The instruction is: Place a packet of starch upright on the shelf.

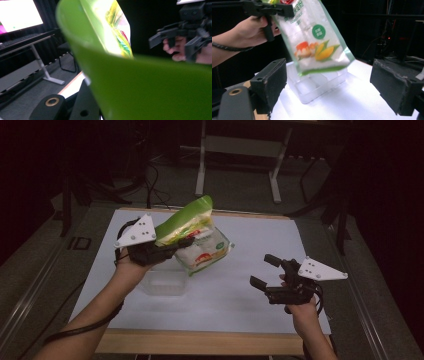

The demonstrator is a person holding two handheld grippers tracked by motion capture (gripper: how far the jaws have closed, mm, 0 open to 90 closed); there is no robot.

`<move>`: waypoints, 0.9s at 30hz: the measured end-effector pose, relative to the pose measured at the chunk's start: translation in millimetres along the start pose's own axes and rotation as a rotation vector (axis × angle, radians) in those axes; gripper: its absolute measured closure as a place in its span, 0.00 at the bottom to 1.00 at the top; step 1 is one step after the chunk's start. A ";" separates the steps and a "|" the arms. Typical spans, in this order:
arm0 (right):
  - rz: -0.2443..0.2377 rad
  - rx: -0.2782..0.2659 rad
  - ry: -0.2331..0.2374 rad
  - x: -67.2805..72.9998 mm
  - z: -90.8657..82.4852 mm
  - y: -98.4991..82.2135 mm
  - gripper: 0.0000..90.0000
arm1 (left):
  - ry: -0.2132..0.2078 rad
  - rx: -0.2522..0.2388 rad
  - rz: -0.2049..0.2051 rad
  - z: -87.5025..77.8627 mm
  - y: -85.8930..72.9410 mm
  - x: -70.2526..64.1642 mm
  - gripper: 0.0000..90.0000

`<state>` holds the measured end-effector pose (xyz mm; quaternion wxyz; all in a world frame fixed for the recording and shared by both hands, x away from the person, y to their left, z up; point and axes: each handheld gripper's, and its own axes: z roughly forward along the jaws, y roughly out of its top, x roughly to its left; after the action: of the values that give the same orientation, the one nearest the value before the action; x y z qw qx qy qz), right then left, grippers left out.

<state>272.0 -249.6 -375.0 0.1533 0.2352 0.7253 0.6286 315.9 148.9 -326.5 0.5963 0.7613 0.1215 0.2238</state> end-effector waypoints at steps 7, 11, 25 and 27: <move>0.029 -0.003 0.005 -5.2 -7.3 -4.8 0.16 | -0.037 0.055 0.026 -7.0 -5.6 27.1 0.85; 0.047 0.010 0.009 -6.6 -9.7 -9.4 0.17 | -0.065 0.081 0.040 -9.6 -11.3 40.3 0.85; -0.006 0.096 0.014 -15.2 -15.2 -36.9 0.17 | -0.192 0.186 0.067 -17.8 -47.3 93.9 0.85; -0.006 0.097 0.017 -16.2 -16.1 -40.9 0.17 | -0.191 0.201 0.075 -17.2 -52.1 97.9 0.85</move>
<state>271.3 -275.8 -413.9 0.1373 0.2349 0.7568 0.5943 397.0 221.3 -354.3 0.5173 0.8389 0.0573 0.1592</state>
